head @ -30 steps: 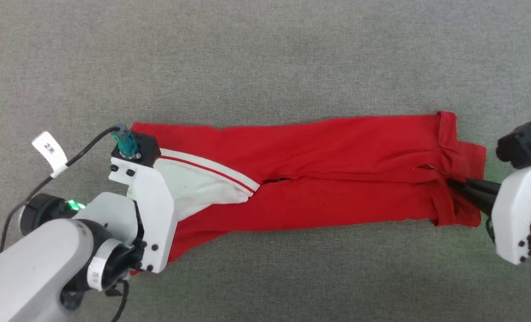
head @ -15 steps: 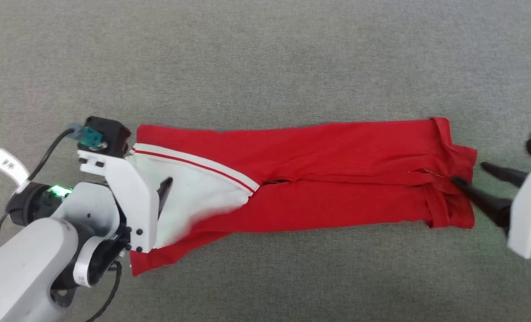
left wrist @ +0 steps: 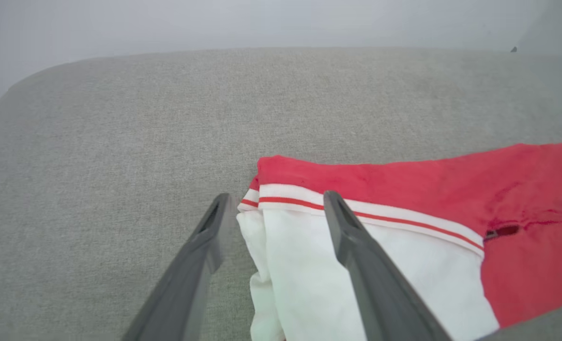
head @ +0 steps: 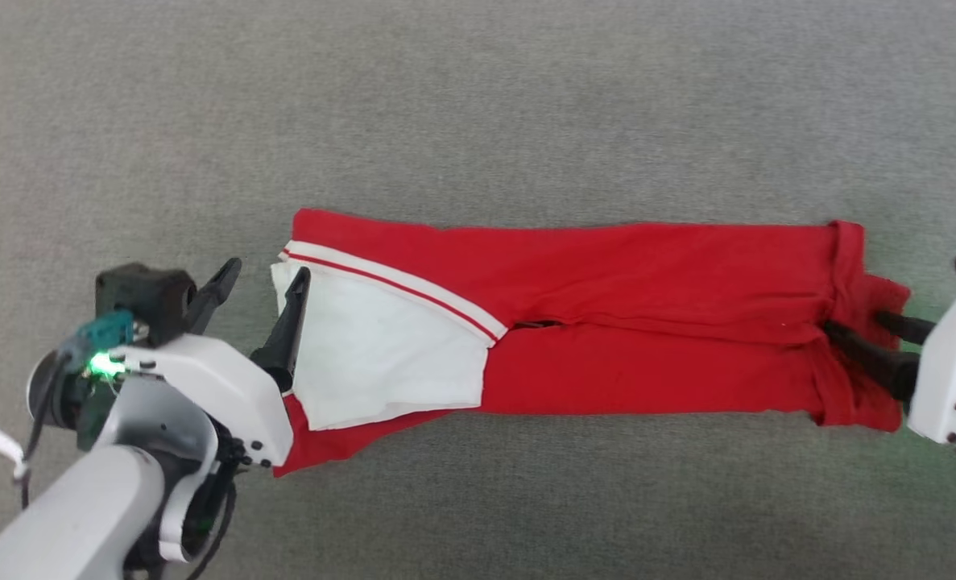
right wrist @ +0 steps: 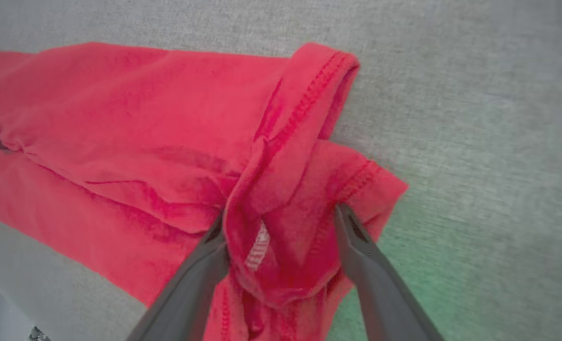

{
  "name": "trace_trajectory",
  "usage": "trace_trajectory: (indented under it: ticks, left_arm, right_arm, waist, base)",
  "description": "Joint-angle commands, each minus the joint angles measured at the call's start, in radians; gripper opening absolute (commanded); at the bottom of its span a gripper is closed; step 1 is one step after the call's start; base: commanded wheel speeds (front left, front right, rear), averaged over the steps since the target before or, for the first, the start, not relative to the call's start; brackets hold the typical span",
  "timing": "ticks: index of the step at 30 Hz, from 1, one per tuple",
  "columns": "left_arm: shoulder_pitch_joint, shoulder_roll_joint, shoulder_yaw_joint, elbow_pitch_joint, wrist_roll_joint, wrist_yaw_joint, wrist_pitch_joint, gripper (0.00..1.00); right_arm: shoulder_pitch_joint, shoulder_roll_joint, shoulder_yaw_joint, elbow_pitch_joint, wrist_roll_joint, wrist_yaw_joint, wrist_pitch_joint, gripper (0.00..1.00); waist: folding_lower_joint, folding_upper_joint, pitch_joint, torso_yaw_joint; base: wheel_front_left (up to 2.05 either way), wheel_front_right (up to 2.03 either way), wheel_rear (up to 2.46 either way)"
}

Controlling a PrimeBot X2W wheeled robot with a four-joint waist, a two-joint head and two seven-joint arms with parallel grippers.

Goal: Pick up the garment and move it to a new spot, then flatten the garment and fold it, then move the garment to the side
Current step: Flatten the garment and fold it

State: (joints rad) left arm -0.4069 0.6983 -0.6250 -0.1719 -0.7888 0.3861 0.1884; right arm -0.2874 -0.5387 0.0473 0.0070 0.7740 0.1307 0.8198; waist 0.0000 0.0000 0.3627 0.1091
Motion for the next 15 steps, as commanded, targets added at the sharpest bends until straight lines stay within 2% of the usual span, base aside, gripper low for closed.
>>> trace_trajectory:
  ticks: [1, 5, 12, 13, 14, 15]
  left_arm:
    - [0.014, -0.006, 0.005, 0.005, 0.013, -0.007, -0.021, 1.0]
    - [0.053, -0.052, 0.009, 0.044, 0.025, -0.022, -0.144, 1.0]
    - [0.112, -0.134, 0.013, 0.145, 0.003, -0.049, -0.292, 1.0]
    - [0.115, -0.142, 0.013, 0.158, 0.009, -0.054, -0.314, 1.0]
    - [0.122, -0.15, 0.015, 0.173, 0.012, -0.057, -0.336, 1.0]
    - [0.133, -0.169, 0.022, 0.197, 0.007, -0.068, -0.38, 1.0]
  right_arm:
    - [-0.015, 0.007, 0.008, 0.01, 0.011, 0.0, 0.003, 1.0]
    - [-0.059, 0.035, 0.059, 0.087, 0.064, 0.0, 0.009, 1.0]
    - [-0.095, 0.029, 0.192, 0.206, 0.101, 0.0, 0.041, 1.0]
    - [-0.093, 0.025, 0.213, 0.213, 0.108, 0.0, 0.048, 0.53]
    - [-0.091, 0.022, 0.23, 0.222, 0.119, 0.0, 0.058, 0.0]
    - [-0.093, 0.002, 0.261, 0.222, 0.13, 0.0, 0.054, 0.0]
  waist:
    - [0.0, 0.0, 0.004, 0.008]
    - [0.0, 0.0, 0.011, 0.029]
    - [0.0, 0.0, 0.013, 0.053]
    - [0.0, 0.0, 0.013, 0.055]
    - [0.0, 0.0, 0.012, 0.057]
    - [0.0, 0.0, 0.01, 0.059]
  base:
    - [0.0, 0.0, 0.0]
    - [0.0, 0.0, 0.0]
    - [0.0, 0.0, 0.0]
    - [0.0, 0.0, 0.0]
    - [0.0, 0.0, 0.0]
    - [0.0, 0.0, 0.0]
